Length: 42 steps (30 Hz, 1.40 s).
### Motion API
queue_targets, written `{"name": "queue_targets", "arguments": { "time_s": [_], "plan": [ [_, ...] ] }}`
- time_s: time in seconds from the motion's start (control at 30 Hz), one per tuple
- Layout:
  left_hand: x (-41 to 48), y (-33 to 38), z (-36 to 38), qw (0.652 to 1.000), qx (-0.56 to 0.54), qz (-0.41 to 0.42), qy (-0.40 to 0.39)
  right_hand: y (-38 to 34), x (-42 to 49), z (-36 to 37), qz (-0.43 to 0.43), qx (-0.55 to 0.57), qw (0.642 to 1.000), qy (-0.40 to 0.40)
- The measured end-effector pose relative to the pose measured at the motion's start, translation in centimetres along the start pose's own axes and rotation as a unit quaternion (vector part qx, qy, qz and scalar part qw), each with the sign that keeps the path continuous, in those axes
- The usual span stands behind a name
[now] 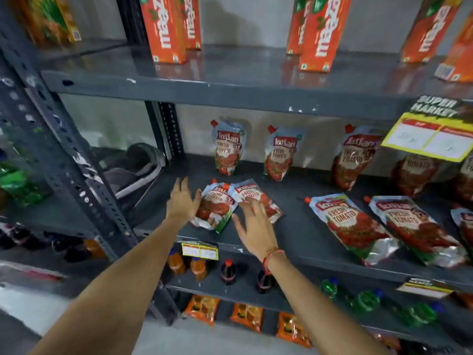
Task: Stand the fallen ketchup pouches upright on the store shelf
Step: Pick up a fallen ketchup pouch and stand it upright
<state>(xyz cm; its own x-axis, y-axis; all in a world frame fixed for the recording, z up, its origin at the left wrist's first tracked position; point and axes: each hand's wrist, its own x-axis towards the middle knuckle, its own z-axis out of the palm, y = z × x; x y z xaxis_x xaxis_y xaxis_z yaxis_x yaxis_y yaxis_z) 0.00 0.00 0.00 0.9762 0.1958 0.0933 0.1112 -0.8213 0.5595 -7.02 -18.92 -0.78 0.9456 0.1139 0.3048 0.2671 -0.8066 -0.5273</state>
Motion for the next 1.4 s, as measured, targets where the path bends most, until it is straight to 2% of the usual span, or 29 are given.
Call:
{"name": "queue_targets", "arguments": {
  "time_s": [0.07, 0.1, 0.23, 0.33, 0.43, 0.57, 0.63, 0.7, 0.83, 0.93, 1.03, 1.23, 1.4],
  "plan": [
    [0.9, -0.8, 1.1, 0.992, -0.06, -0.089, -0.064, -0.1, 1.0, 2.0, 0.089, 0.08, 0.991, -0.058],
    [1.0, -1.0, 1.5, 0.988, -0.079, -0.108, -0.083, -0.2, 1.4, 2.6, 0.131, 0.125, 0.981, -0.062],
    [0.9, -1.8, 2.9, 0.973, -0.162, -0.119, -0.112, -1.3, 3.4, 5.3, 0.266, 0.266, 0.925, -0.057],
    [0.5, -3.1, 2.8, 0.954, -0.213, -0.159, -0.139, -1.5, 3.7, 6.6, 0.328, 0.304, 0.892, -0.059],
    [-0.2, -4.4, 2.4, 0.935, -0.237, -0.201, -0.17, -1.2, 3.5, 7.3, 0.351, 0.331, 0.873, -0.076],
    [-0.1, -3.8, 1.9, 0.933, -0.204, -0.268, -0.13, -1.4, 4.0, 7.4, 0.38, 0.4, 0.824, -0.13],
    [0.3, -3.0, 1.9, 0.912, -0.251, -0.299, -0.127, -1.5, 4.1, 7.5, 0.375, 0.442, 0.801, -0.148],
    [0.8, -2.6, 2.0, 0.879, -0.325, -0.318, -0.147, -1.5, 4.0, 7.3, 0.357, 0.462, 0.794, -0.166],
    [1.0, -3.4, 1.5, 0.863, -0.358, -0.323, -0.153, -1.3, 4.2, 6.5, 0.32, 0.454, 0.809, -0.195],
    [1.3, -3.9, 0.7, 0.873, -0.333, -0.329, -0.137, -1.7, 4.8, 6.2, 0.298, 0.452, 0.816, -0.203],
    [2.0, -3.6, -0.1, 0.883, -0.336, -0.313, -0.099, -2.3, 5.5, 5.8, 0.251, 0.431, 0.845, -0.194],
    [3.5, -1.3, -1.6, 0.858, -0.462, -0.22, -0.032, -2.1, 7.2, 5.5, 0.167, 0.405, 0.892, -0.114],
    [3.5, -1.1, -1.6, 0.863, -0.495, -0.093, 0.027, -2.1, 8.0, 5.7, 0.091, 0.292, 0.948, -0.092]
  ]
}}
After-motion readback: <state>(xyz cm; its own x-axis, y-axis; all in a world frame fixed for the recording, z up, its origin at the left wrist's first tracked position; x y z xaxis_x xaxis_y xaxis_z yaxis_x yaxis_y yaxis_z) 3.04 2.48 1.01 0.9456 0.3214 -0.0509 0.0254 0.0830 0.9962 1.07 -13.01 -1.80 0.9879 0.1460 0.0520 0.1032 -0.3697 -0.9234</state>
